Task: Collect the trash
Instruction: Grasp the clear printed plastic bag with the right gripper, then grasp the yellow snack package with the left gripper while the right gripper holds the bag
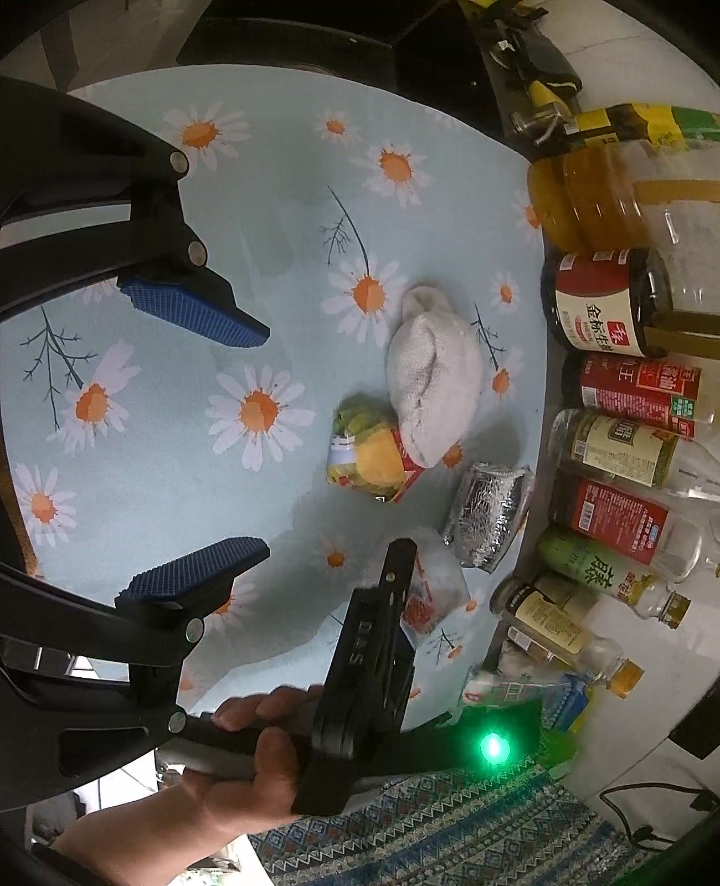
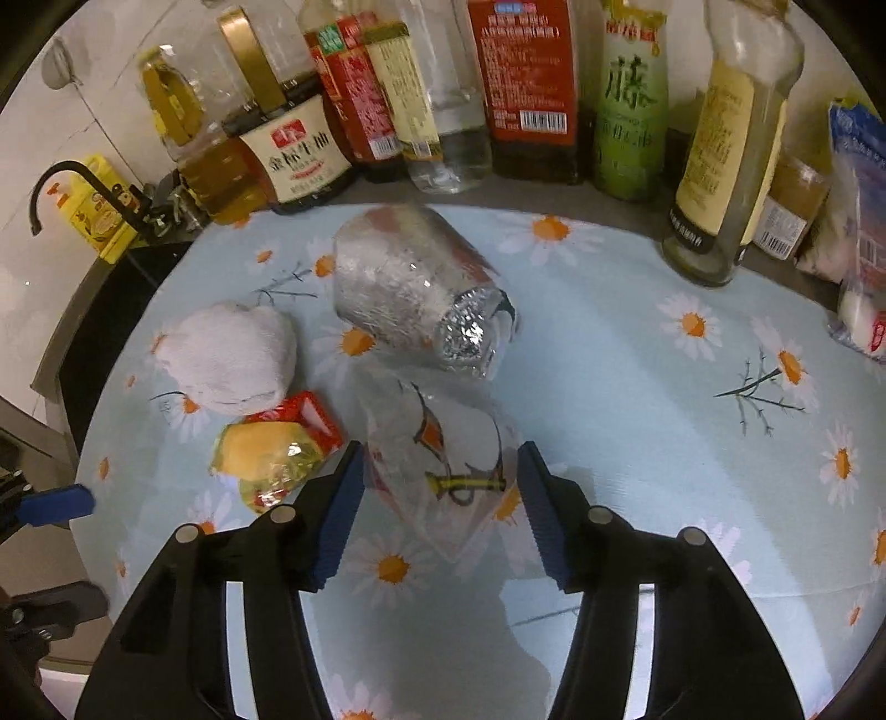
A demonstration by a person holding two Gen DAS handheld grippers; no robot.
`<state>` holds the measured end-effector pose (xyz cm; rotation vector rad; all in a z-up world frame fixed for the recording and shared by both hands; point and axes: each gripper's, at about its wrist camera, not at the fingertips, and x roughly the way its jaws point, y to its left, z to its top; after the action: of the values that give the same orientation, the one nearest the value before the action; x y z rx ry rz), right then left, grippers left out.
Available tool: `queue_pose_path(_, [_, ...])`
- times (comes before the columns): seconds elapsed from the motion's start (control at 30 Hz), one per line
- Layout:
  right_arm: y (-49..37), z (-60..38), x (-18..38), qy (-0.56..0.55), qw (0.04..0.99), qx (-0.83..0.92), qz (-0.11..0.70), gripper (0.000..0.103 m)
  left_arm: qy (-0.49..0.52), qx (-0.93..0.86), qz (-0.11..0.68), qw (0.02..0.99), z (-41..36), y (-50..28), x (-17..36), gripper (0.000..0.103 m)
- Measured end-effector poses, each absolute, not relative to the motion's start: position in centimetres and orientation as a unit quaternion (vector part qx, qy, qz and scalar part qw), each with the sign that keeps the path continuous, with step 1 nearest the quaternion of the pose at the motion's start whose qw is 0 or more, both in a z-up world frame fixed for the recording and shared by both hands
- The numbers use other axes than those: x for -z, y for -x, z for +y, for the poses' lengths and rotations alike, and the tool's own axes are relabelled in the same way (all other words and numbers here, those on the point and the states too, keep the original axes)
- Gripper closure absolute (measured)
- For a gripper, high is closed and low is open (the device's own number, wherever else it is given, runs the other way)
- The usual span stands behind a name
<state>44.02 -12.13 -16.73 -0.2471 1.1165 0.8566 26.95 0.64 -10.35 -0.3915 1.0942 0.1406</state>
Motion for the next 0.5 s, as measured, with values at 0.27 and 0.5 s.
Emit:
queue_pose_path(0.27, [-41.8, -15.5, 13.7, 0.08, 0.761, -0.405, 0.501, 0.047, 0.164, -0.057, 0.525, 0.833, -0.2, -29.3, 11.2, 0.034])
queue_pose_path(0.5, [-38.9, -19.2, 12.8, 0.067, 0.765, -0.41, 0.492, 0.047, 0.155, -0.05, 0.528, 0.834, -0.4, -31.9, 12.3, 0.034])
